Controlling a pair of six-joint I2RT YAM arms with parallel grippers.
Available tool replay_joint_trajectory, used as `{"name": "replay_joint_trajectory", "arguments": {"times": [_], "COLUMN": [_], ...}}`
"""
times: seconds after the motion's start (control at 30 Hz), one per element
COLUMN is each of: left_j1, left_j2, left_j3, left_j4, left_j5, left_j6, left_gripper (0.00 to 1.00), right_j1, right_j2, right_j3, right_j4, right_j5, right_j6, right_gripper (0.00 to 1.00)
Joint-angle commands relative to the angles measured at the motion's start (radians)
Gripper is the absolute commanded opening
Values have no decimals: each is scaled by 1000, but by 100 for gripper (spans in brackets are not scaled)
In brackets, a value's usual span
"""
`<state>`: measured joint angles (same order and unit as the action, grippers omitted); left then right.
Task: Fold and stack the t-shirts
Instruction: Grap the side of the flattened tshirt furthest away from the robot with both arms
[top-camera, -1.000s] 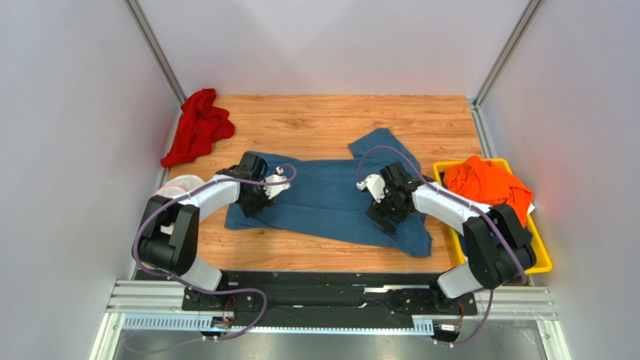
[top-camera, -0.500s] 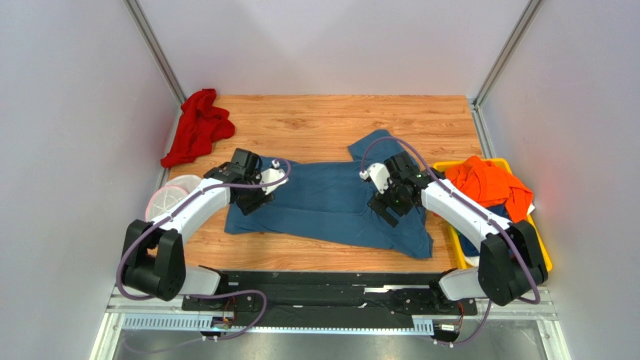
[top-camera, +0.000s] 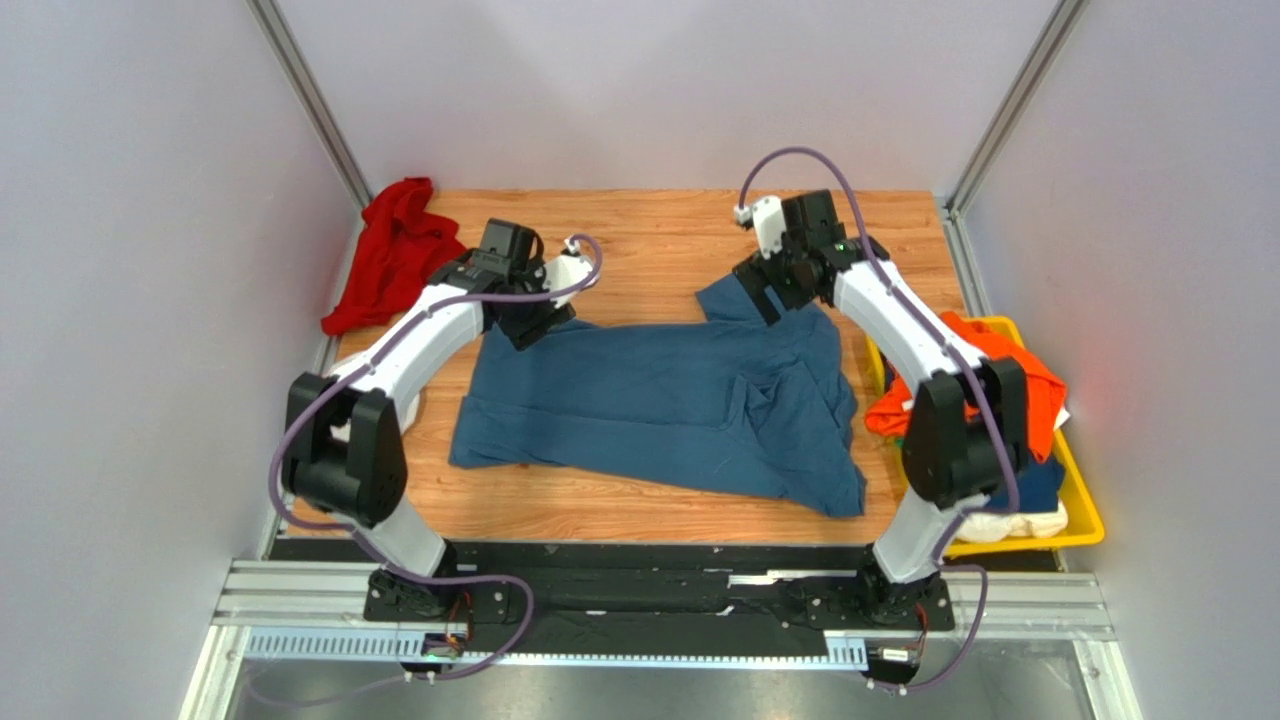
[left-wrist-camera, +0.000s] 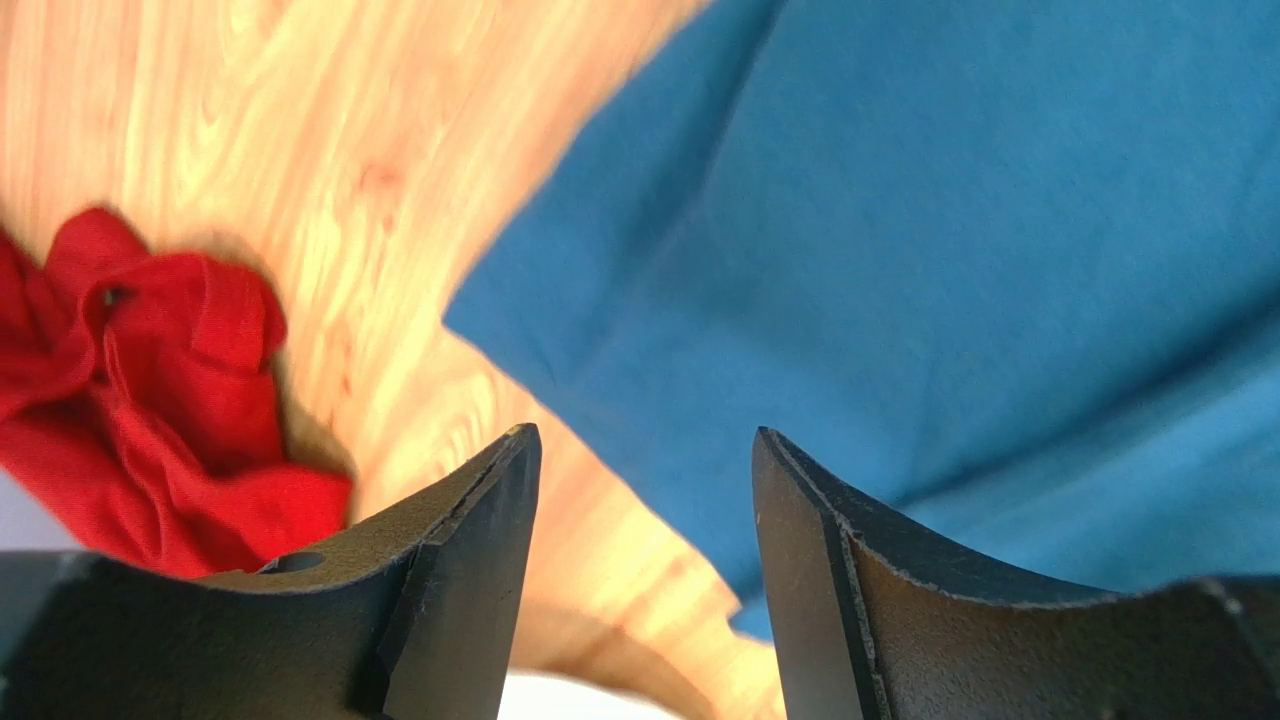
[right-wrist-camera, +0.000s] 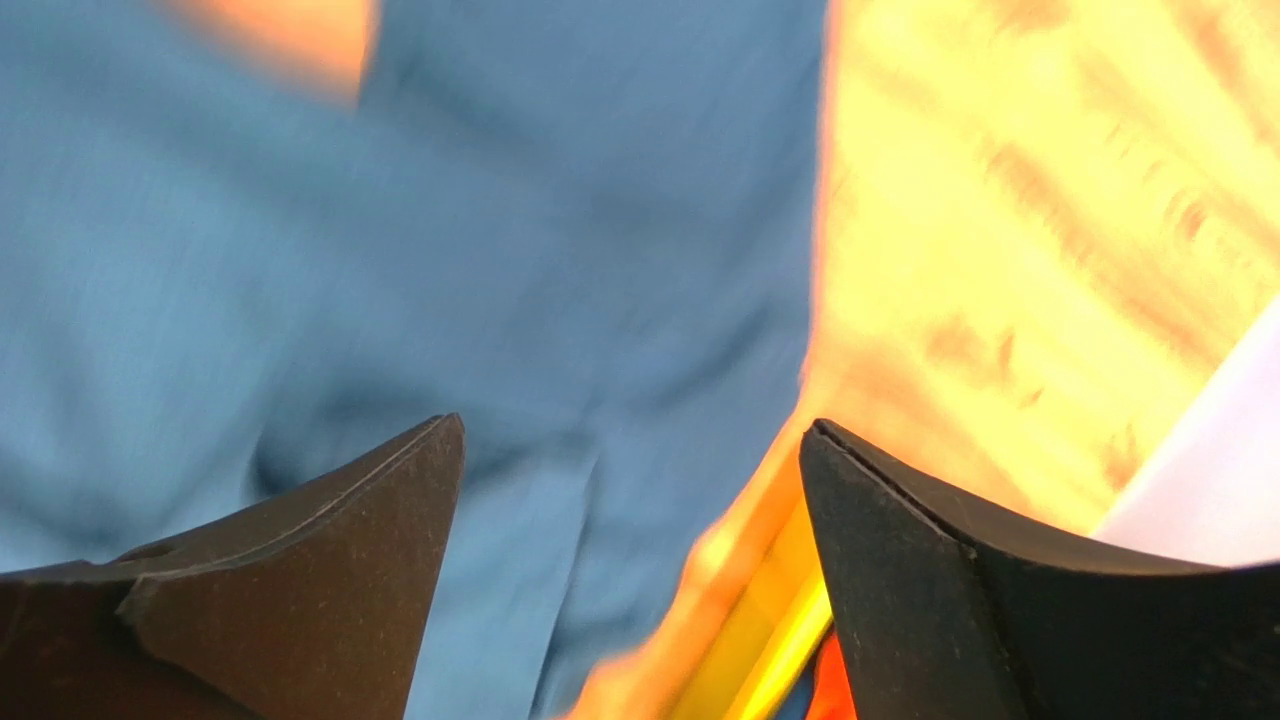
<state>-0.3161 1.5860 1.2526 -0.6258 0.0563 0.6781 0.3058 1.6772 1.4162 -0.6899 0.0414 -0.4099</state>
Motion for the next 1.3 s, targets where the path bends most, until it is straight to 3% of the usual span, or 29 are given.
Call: {"name": "replay_joint_trajectory", "arguments": {"times": [0.0,0.17,0.3,0.87,1.27], "left_j1": [23,54,68,77,77], "left_j2": [101,160,186,252,252], "left_j3": [135,192,195,180,174], "left_j4": [-5,0,14,44,38], "left_j5": [57,76,63,30,11], "left_j6": [1,-6,0,-2,5], "left_gripper": [63,63,62,61,61], "right_j1": [-59,-117,-132,-201,-208], "right_j2": [216,433,570,760,799], "right_j3": [229,548,651,782,785], "right_j4": [49,-6,-2,89,102], "right_j5": [-87,-219,-239,-321,-334], "right_j6": [78,150,157,172,166], "right_gripper": [87,86,86,84,75]}}
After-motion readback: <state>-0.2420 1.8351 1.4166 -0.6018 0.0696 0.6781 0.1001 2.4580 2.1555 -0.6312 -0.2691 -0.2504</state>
